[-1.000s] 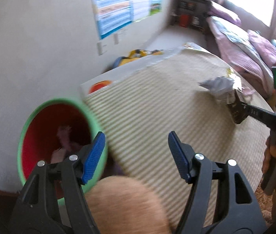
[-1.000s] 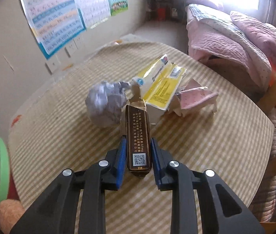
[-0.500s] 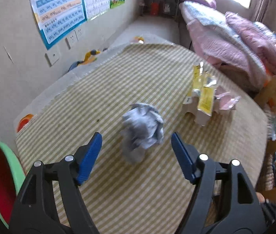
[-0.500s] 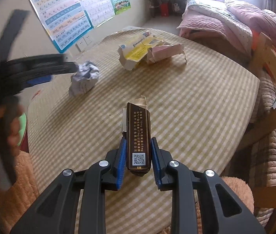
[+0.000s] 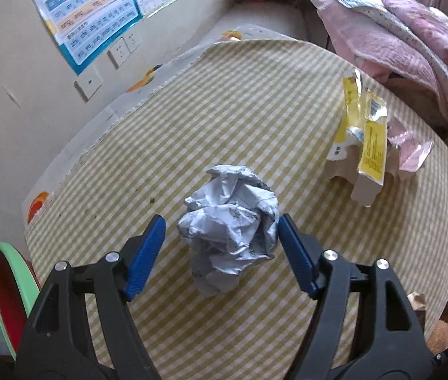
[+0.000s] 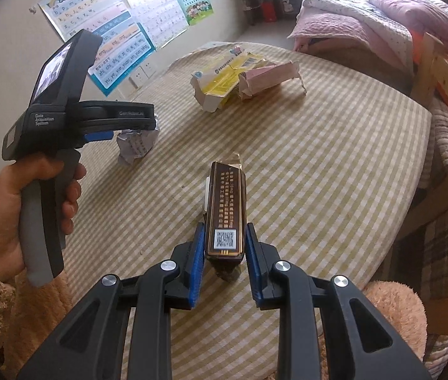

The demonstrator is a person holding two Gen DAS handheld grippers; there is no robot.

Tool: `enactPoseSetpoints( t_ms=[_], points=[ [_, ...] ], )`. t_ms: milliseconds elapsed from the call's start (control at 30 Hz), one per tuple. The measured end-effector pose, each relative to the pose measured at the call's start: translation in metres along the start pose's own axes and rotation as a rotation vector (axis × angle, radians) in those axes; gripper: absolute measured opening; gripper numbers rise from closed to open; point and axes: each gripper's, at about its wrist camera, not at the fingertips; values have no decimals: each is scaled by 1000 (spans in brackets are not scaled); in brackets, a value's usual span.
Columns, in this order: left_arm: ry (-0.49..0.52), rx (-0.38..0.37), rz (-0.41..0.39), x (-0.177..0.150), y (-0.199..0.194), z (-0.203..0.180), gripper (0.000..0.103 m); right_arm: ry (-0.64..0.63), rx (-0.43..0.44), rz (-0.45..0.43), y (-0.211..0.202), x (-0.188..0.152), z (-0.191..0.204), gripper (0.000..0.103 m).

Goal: Collect trash
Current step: 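Lift the crumpled paper with the left gripper and open the right gripper, releasing the brown box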

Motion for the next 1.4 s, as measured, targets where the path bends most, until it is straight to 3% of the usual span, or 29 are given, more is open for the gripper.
enactPoseSetpoints(
  t_ms=[100,300,433,633,833,933,1000,1400],
  points=[
    [-12,-40,28,-3,4,-4,55,4,0,-7,-1,0,-1,23],
    [24,-38,10,-5,-7,-9,45,-3,-1,-4,-1,0,1,23],
    [-33,-56,14,-14,-22,7,44,-1,0,-6,0,0,0,23],
    [-1,-27,20,-44,-46,33,44,-10,1,9,4,-1,2,24],
    [-6,-12,67,-60,-32,33,52,-20,-7,11,5,-1,4,23],
    [6,4,45,-61,-35,30,48,-22,-13,8,4,0,4,23],
    [-12,-25,37,-62,-42,33,44,-28,-18,-2,0,1,6,23],
    [-36,-46,-91,-80,-120,43,44,-78,-24,-73,-29,14,32,23]
  ],
)
Point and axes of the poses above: each gripper's, at about its wrist camera, not at the fingertips, and y roughly the way its jaws point, z to its left, x to its top, and after that the axes turned 8 degrees about -z, right-handed
